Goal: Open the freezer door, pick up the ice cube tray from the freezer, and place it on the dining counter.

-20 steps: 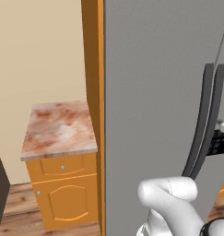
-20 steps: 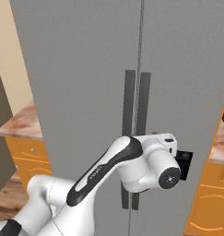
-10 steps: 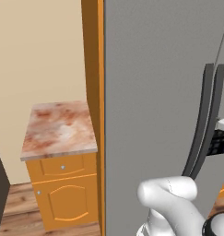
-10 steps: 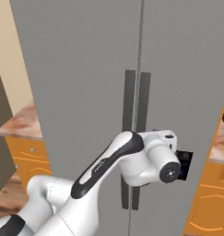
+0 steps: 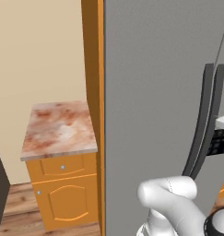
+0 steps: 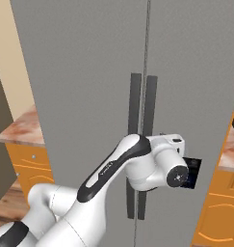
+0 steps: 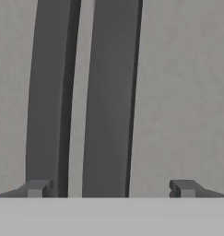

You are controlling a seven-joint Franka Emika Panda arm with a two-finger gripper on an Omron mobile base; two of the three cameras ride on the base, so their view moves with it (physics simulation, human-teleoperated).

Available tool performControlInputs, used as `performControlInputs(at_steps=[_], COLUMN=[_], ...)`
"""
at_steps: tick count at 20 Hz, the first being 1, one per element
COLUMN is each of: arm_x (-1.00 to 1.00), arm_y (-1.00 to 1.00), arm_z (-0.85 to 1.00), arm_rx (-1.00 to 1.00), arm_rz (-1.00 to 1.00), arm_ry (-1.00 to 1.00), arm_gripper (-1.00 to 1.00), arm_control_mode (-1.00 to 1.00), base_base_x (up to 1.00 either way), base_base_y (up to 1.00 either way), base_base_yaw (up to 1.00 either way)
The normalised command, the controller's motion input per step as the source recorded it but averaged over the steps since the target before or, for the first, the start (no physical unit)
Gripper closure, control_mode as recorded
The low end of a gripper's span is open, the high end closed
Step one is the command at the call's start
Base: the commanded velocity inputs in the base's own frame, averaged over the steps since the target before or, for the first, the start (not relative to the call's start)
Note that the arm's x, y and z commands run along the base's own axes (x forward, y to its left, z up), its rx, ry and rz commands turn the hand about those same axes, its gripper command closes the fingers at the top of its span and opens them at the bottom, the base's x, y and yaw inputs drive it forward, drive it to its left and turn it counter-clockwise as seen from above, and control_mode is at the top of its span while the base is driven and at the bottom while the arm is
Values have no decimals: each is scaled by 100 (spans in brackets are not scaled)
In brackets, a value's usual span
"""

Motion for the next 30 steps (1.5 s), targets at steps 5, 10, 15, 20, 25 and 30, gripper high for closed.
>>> performControlInputs(at_steps=[5,10,15,20,25,30], arm_x=[11,4,0,5,16,15], arm_y=[0,2,10,7,0,0], arm_z=[0,0,0,0,0,0], arm_rx=[0,0,0,0,0,0], arm_rz=[0,1,3,4,2,1], arm_ry=[0,0,0,0,0,0], arm_gripper=[-100,-100,-100,-100,-100,-100], arm_control_mode=[-100,-100,-100,-100,-100,-100], base_base_x=[0,0,0,0,0,0], base_base_y=[0,0,0,0,0,0], base_base_yaw=[0,0,0,0,0,0])
